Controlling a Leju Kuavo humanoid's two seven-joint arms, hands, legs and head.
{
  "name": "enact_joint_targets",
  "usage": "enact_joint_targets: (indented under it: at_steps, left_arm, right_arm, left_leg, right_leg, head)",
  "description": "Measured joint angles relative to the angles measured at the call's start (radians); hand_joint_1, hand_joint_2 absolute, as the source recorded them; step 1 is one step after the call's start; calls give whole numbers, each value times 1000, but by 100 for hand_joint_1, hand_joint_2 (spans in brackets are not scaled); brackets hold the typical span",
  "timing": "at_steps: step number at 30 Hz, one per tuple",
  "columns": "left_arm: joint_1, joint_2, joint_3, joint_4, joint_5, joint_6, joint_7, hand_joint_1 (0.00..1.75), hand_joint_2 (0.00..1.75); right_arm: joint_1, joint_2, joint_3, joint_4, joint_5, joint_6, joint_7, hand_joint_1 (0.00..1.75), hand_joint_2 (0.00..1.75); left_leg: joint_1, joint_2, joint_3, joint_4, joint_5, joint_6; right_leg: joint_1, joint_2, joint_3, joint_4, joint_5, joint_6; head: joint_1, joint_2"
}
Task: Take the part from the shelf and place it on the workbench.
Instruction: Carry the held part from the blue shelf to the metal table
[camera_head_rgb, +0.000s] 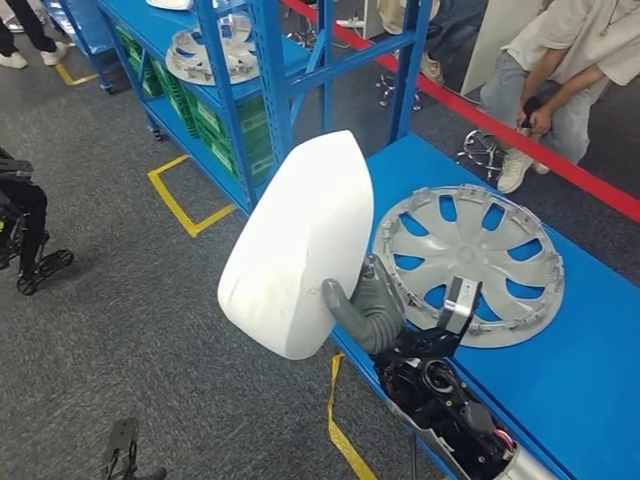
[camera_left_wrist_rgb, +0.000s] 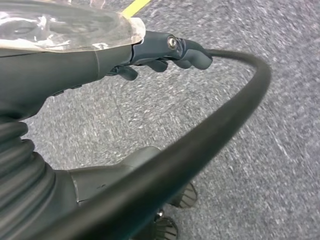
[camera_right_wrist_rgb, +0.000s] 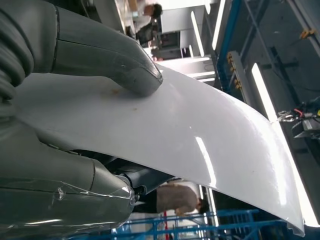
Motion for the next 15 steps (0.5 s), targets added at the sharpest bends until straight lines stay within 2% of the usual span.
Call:
enact_joint_targets:
  at_steps: [1,3,4,5,7,8,9,10,11,12,13,14,15]
  left_arm:
    - [-1,-1,0,0,0,0,0,0,175]
    - [3,0,-1,0,0,0,1,0,175]
    - [4,0,-2,0,0,0,1,0,175]
    - [3,0,-3,0,-1,0,1,0,175]
    - [-3,-1,-5,0,-2,0,2,0,175]
    - [-5,-1,-6,0,-2,0,2,0,175]
    - [-5,-2,-7,0,-2,0,2,0,175]
    - [-3,-2,-7,0,-2,0,2,0,175]
    - [-2,-2,-7,0,-2,1,3,0,175]
    - [-1,-2,-8,0,-1,1,3,0,175]
    - [-2,-1,-8,0,0,1,3,0,175]
    - [-3,0,-8,0,1,1,2,0,175]
    - [-4,1,-8,0,2,1,2,0,175]
  right_arm:
    - [0,0,-1,-1,0,-1,0,175,175]
    - [0,0,-2,-4,1,-1,-1,175,175]
    - [-1,0,-3,-6,1,-1,-1,175,175]
    - [-1,0,-4,-7,1,-1,-2,175,175]
    - [0,0,-6,-10,1,-1,-2,175,175]
    - [2,0,-7,-10,1,-1,-2,175,175]
    - [5,0,-8,-10,1,-2,-1,175,175]
    - [7,0,-8,-10,2,-1,-1,175,175]
    - [8,0,-8,-10,2,-1,0,175,175]
    - [8,0,-9,-11,2,1,0,175,175]
    - [8,0,-11,-11,2,4,-1,175,175]
    - [8,0,-12,-12,2,6,-1,175,175]
    - [7,0,-14,-13,2,9,-2,175,175]
  left_leg:
    - [2,-12,-6,0,3,-7]
    - [8,-30,-13,-1,8,-21]
    - [6,-16,-19,10,2,-26]
    - [4,10,-36,41,-16,-30]
    - [1,76,-100,166,-77,-38]
    - [3,93,-139,239,-105,-42]
    - [4,101,-165,290,-118,-45]
    - [5,105,-172,301,-111,-47]
    - [6,110,-157,270,-88,-47]
    - [6,120,-121,202,-53,-47]
    - [5,141,-77,119,-23,-45]
    - [2,157,-42,54,-1,-39]
    - [-1,168,-20,12,10,-33]
  right_leg:
    - [1,5,7,-12,-3,-2]
    - [2,-18,16,-22,1,-8]
    - [0,-31,20,-30,5,-14]
    - [-2,-47,24,-37,9,-19]
    - [0,-79,27,-45,12,-27]
    - [2,-95,27,-45,11,-28]
    - [4,-110,27,-45,10,-28]
    - [4,-125,27,-44,8,-28]
    - [5,-139,28,-44,7,-27]
    - [5,-152,29,-44,5,-26]
    - [6,-163,31,-43,1,-22]
    - [9,-172,32,-42,-3,-18]
    - [11,-181,34,-41,-7,-13]
  head:
    - [0,0]
    - [1,0]
    - [-1,0]
    - [-8,0]
    - [-22,0]
    - [-28,0]
    - [-31,0]
    - [-34,0]
    - [-39,0]
    - [-43,0]
    - [-47,0]
    - [-50,0]
    - [-50,0]
